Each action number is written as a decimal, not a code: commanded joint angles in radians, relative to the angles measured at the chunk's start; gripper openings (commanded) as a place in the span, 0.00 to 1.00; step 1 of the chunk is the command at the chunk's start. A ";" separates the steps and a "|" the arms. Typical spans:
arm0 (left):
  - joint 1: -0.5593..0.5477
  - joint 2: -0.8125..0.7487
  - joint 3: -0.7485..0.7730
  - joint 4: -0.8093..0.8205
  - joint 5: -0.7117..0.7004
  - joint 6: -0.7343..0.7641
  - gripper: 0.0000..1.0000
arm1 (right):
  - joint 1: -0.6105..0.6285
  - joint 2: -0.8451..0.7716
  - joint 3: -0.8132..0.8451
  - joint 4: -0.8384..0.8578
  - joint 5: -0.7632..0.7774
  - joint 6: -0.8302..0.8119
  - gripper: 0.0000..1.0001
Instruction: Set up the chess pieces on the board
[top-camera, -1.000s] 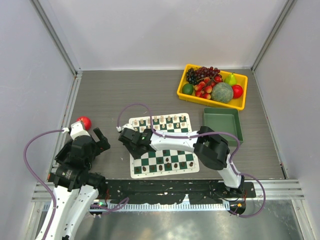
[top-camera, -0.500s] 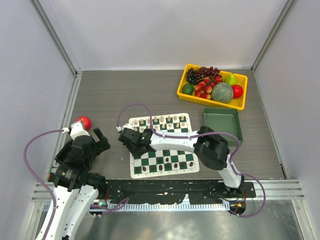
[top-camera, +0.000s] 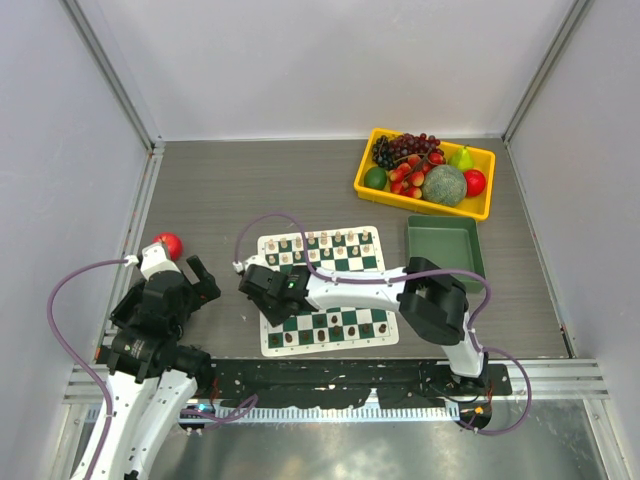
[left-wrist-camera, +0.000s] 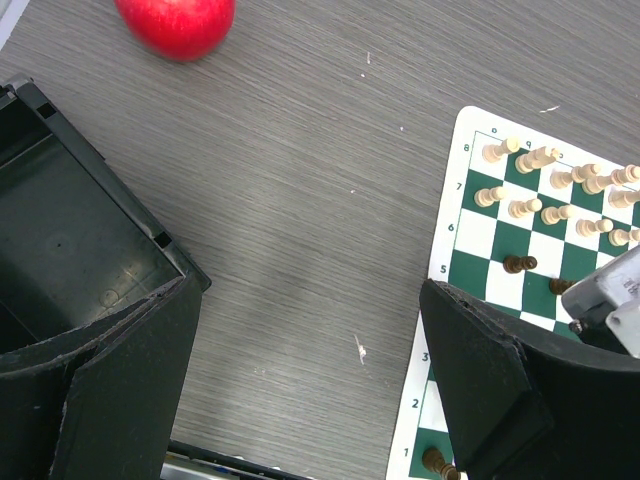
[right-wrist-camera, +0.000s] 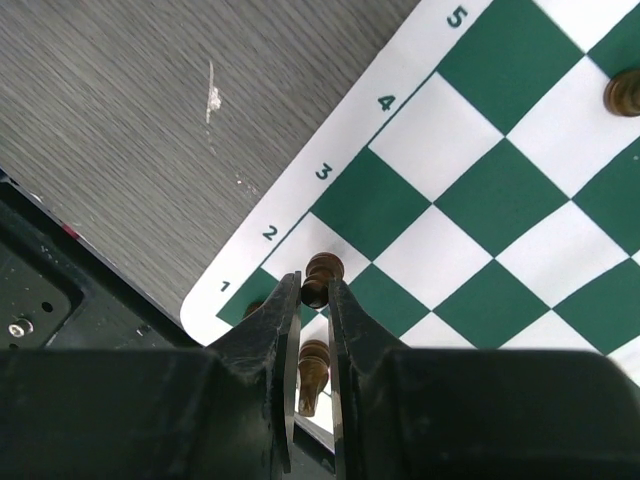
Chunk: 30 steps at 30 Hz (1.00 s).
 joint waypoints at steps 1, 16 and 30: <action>0.005 0.000 -0.001 0.025 -0.004 0.001 0.99 | 0.009 -0.052 -0.008 0.023 -0.013 0.018 0.15; 0.005 0.000 -0.001 0.023 -0.002 0.001 0.99 | 0.009 -0.009 -0.008 0.056 -0.037 0.024 0.17; 0.005 0.001 -0.002 0.023 -0.002 0.001 0.99 | 0.009 0.010 -0.020 0.061 -0.054 0.026 0.18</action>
